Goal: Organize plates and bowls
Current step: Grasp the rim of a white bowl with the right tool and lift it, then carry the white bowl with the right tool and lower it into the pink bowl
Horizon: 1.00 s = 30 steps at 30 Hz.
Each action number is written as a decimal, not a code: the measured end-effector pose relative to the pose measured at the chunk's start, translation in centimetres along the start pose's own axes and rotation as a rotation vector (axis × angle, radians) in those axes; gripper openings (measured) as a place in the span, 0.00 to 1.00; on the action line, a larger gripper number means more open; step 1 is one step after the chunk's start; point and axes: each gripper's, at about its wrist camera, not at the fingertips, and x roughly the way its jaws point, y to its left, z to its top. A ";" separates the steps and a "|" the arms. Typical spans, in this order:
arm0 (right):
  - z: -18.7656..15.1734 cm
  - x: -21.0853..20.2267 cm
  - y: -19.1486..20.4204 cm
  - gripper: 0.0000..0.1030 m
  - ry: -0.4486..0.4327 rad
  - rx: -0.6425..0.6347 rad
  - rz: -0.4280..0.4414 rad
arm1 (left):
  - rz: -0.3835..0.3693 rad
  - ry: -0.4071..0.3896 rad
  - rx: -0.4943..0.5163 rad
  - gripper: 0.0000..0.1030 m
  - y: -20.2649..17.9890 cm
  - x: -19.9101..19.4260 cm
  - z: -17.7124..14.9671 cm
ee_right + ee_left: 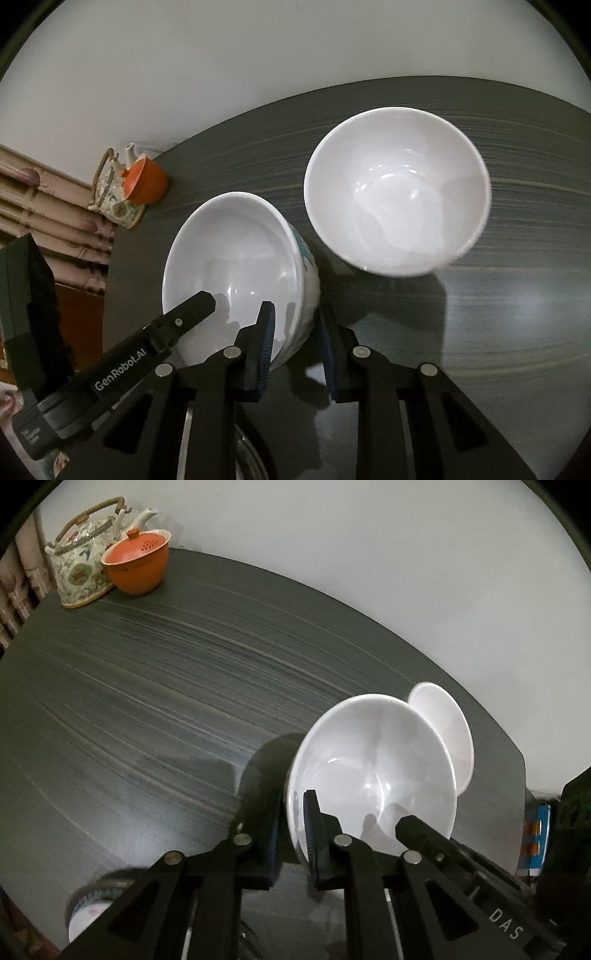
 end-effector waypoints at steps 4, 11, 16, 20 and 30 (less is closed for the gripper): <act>-1.1 -2.0 0.0 0.22 -0.023 -0.005 -0.003 | -0.003 -0.007 0.023 0.12 -1.1 -0.8 -1.5; -3.5 -5.9 -0.5 0.22 -0.073 -0.020 -0.020 | -0.010 -0.016 0.082 0.12 -3.3 -3.0 -3.5; -5.3 -8.4 -1.3 0.22 -0.103 -0.007 -0.008 | -0.030 -0.035 0.113 0.12 -4.5 -5.0 -4.8; -7.1 -10.8 -2.2 0.22 -0.132 0.007 -0.004 | -0.043 -0.036 0.134 0.12 -5.0 -6.0 -6.4; -11.5 -14.9 -3.8 0.22 -0.177 0.039 0.004 | -0.047 -0.049 0.184 0.12 -6.9 -8.6 -10.5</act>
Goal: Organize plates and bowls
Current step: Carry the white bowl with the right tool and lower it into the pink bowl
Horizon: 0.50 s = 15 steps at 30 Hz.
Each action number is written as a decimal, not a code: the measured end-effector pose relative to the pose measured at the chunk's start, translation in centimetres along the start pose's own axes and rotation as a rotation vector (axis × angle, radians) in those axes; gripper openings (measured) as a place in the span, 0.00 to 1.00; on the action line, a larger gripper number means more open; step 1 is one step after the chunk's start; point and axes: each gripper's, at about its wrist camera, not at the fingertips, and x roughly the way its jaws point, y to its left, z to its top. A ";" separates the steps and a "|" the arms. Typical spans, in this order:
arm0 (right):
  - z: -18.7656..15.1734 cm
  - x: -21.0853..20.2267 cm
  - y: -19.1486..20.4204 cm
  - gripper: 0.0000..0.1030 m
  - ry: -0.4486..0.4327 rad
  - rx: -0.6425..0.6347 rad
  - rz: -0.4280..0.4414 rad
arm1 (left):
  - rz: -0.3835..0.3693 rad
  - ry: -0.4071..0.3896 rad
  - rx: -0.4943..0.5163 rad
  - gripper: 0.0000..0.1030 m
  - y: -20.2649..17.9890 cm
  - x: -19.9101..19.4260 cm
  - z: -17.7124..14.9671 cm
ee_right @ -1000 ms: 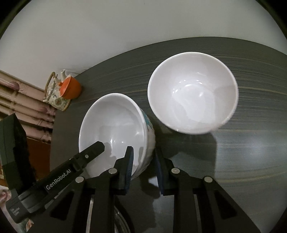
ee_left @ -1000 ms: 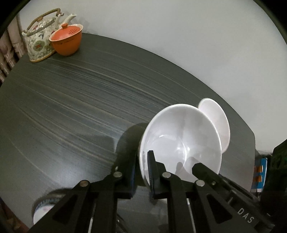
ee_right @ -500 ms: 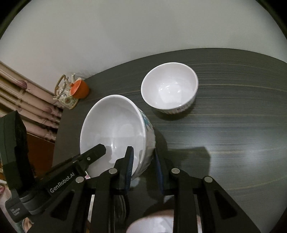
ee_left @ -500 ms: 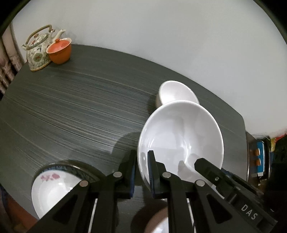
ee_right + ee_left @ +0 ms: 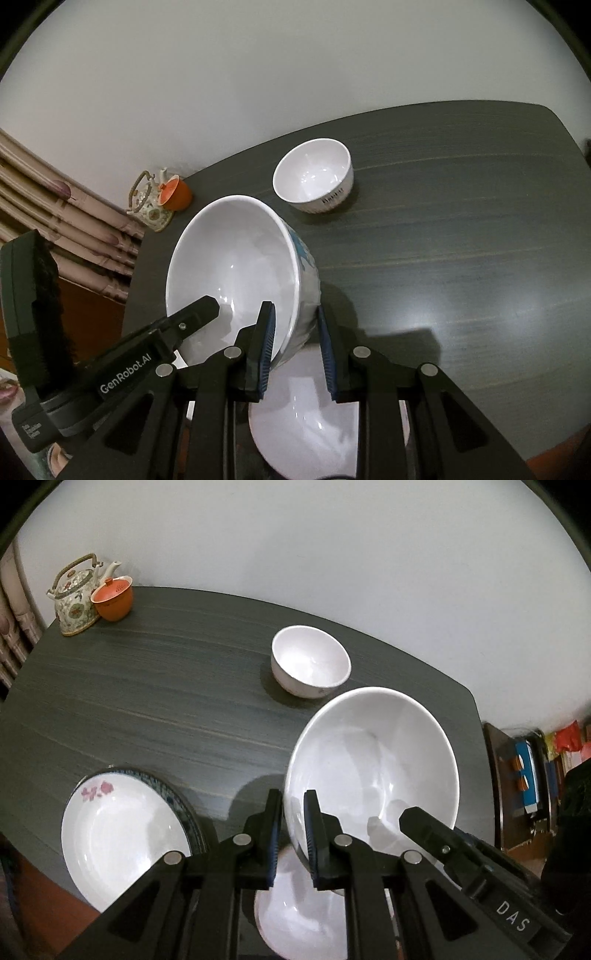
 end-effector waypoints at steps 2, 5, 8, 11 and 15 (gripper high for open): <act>-0.8 -0.6 -0.4 0.22 -0.004 0.006 0.002 | -0.002 0.005 0.004 0.12 -0.7 -0.6 -0.8; -1.8 -1.1 -0.7 0.22 0.000 0.014 0.002 | -0.012 0.015 0.005 0.12 -1.1 -1.1 -2.1; -2.7 -1.4 -1.2 0.22 0.005 0.022 0.002 | -0.011 0.026 0.013 0.12 -1.5 -1.5 -3.1; -3.6 -1.6 -1.5 0.22 0.011 0.027 -0.002 | -0.013 0.044 0.014 0.12 -1.7 -1.4 -4.1; -5.2 -1.7 -2.3 0.22 0.031 0.042 -0.004 | -0.015 0.072 0.010 0.12 -1.7 -0.9 -5.1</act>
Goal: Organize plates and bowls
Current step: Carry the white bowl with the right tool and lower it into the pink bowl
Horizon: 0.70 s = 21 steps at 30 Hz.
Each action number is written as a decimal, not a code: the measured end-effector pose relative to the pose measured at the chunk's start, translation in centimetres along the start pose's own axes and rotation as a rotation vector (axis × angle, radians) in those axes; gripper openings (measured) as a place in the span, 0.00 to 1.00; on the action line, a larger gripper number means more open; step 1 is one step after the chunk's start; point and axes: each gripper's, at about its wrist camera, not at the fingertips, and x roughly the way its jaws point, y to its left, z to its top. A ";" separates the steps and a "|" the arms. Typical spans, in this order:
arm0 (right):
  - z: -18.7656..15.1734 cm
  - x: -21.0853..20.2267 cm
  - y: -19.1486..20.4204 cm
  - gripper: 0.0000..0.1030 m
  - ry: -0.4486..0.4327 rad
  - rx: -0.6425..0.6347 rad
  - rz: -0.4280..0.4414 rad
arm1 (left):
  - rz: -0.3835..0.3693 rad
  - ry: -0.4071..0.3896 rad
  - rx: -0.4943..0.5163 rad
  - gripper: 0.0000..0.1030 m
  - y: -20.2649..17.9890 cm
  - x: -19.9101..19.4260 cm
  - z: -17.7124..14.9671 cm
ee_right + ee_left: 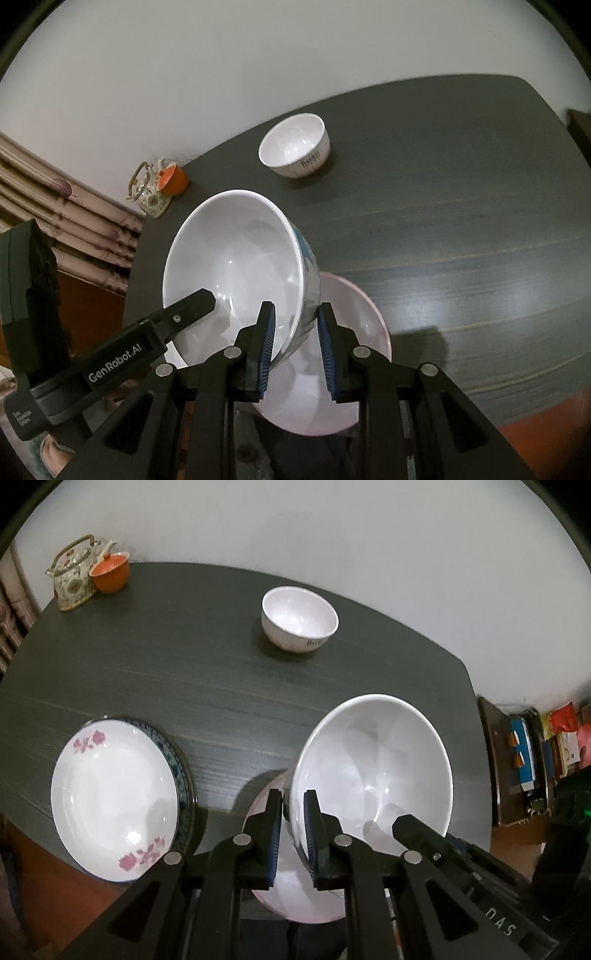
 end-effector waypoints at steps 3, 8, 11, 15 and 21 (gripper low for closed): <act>-0.9 0.3 -0.4 0.22 0.018 0.010 -0.008 | 0.006 0.011 0.005 0.12 -0.2 0.3 -0.7; -1.9 0.5 -0.9 0.22 0.028 0.017 -0.018 | 0.004 0.036 -0.005 0.12 -0.1 1.0 -1.7; -2.4 0.9 -0.9 0.23 0.038 0.022 -0.022 | 0.015 0.052 -0.004 0.12 0.0 1.7 -2.0; -3.0 1.6 -1.1 0.23 0.061 0.022 -0.040 | 0.031 0.084 -0.007 0.12 0.4 2.9 -2.6; -3.3 3.1 -1.4 0.23 0.098 0.027 -0.064 | 0.058 0.122 -0.002 0.12 0.8 4.4 -3.2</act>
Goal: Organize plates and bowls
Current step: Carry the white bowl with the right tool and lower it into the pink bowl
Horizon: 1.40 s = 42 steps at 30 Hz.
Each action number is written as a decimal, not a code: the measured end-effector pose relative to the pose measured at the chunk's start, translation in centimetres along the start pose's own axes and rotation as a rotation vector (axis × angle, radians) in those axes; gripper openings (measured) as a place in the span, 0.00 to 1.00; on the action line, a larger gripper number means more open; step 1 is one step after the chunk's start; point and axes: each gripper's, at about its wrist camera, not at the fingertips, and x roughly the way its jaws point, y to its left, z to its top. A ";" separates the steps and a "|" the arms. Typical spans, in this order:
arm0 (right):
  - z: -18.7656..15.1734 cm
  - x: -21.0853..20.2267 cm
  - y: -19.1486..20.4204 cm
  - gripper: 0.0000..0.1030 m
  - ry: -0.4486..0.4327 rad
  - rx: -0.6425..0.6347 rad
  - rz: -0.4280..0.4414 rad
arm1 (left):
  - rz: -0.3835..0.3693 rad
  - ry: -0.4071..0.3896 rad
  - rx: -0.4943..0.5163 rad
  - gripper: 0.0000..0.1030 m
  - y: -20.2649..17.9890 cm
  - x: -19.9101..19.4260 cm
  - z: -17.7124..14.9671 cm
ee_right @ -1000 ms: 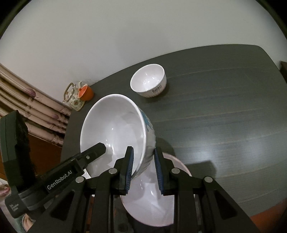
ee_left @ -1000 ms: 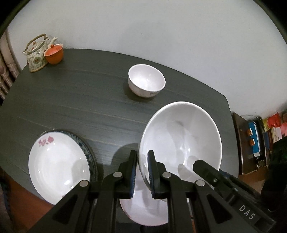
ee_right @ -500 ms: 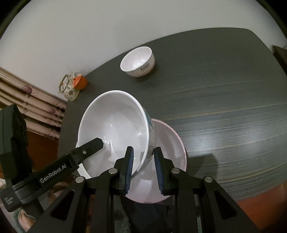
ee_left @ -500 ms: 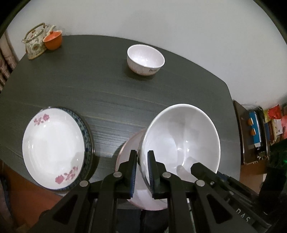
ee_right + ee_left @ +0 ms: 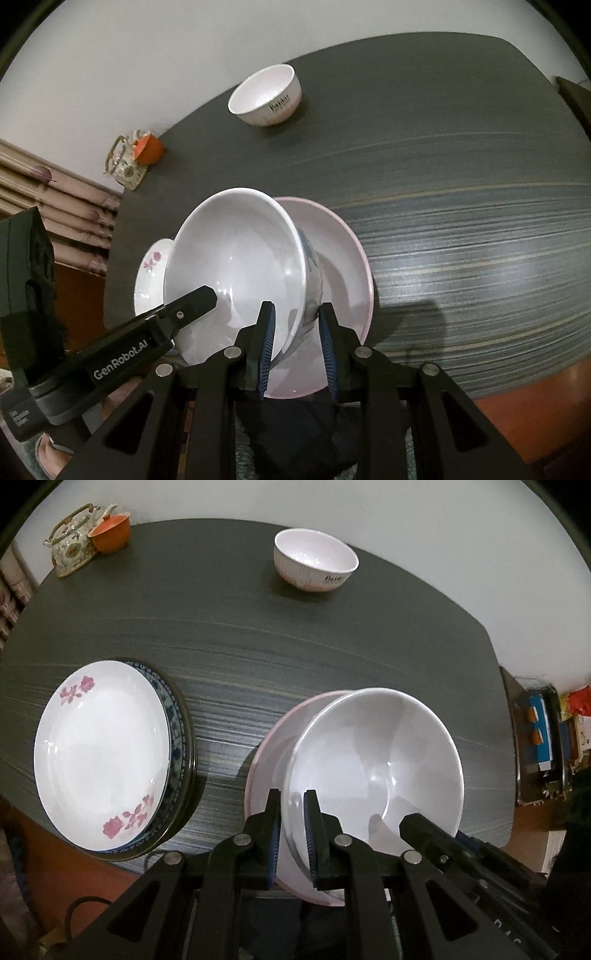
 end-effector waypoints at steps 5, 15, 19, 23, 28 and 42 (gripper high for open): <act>0.2 1.2 0.0 0.24 0.031 0.002 -0.027 | 0.004 0.034 -0.002 0.12 0.1 1.1 0.1; 0.5 2.1 0.1 0.30 0.058 -0.001 -0.056 | -0.001 0.057 -0.009 0.13 0.0 2.2 1.2; 0.5 2.3 0.2 0.31 0.065 0.002 -0.062 | -0.001 0.071 -0.011 0.15 0.0 2.2 1.0; 0.5 2.3 0.3 0.33 0.066 0.007 -0.061 | -0.008 0.083 -0.015 0.15 0.1 2.2 1.2; 0.8 2.4 0.3 0.37 0.069 0.012 -0.062 | -0.020 0.102 -0.028 0.17 0.3 2.3 1.4; 0.9 1.6 0.3 0.49 0.045 0.007 -0.072 | -0.031 0.083 -0.040 0.20 1.1 1.2 1.9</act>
